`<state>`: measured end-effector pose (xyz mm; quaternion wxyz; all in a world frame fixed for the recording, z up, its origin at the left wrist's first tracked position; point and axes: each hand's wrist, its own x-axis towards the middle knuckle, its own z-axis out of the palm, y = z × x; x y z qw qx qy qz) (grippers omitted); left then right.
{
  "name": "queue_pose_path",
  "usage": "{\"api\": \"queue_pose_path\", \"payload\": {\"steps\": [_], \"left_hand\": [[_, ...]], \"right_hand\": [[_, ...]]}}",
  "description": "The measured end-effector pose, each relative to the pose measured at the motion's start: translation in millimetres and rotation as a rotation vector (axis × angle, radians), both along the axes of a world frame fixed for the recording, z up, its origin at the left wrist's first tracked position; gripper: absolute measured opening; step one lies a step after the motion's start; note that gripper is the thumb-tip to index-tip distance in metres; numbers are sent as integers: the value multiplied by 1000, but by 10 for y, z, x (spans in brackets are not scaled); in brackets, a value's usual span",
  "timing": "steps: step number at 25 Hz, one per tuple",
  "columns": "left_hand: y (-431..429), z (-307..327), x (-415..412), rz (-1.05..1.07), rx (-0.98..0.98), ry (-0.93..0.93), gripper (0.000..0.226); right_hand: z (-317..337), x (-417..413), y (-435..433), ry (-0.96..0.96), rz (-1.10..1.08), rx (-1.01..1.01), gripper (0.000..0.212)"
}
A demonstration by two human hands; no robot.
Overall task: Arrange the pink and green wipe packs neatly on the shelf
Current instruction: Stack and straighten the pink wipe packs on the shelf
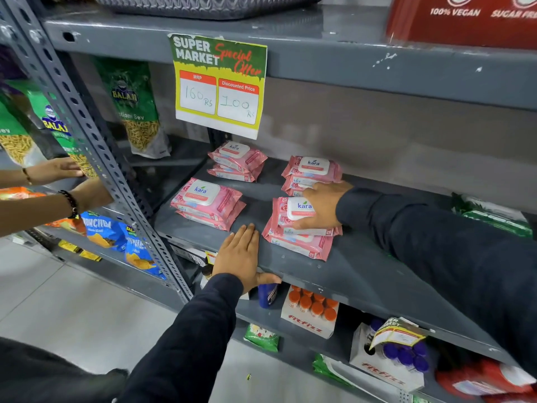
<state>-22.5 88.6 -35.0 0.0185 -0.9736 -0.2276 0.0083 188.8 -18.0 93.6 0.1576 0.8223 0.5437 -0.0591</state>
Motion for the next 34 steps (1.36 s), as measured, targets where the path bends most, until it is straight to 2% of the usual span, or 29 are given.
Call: {"api": "queue_pose_path", "payload": {"steps": [6, 17, 22, 24, 26, 28, 30, 34], "left_hand": [[7, -22, 9, 11, -4, 0, 139], [-1, -18, 12, 15, -10, -1, 137], [7, -35, 10, 17, -7, -10, 137], [11, -42, 12, 13, 0, -13, 137], [10, -51, 18, 10, 5, -19, 138], [20, -61, 19, 11, 10, -20, 138], [14, -62, 32, 6, 21, -16, 138], [29, -57, 22, 21, 23, -16, 137]], "right_hand": [[-171, -75, -51, 41, -105, 146, 113], [-235, -218, -21, -26, -163, 194, 110], [-73, -166, -100, 0, -209, 228, 120], [91, 16, -204, 32, -275, 370, 106], [209, 293, -400, 14, -336, 445, 82], [201, 588, -676, -16, -441, 394, 72], [121, 819, -1012, 22, -553, 319, 76], [-70, 1023, -1465, 128, -621, 171, 81]]}}
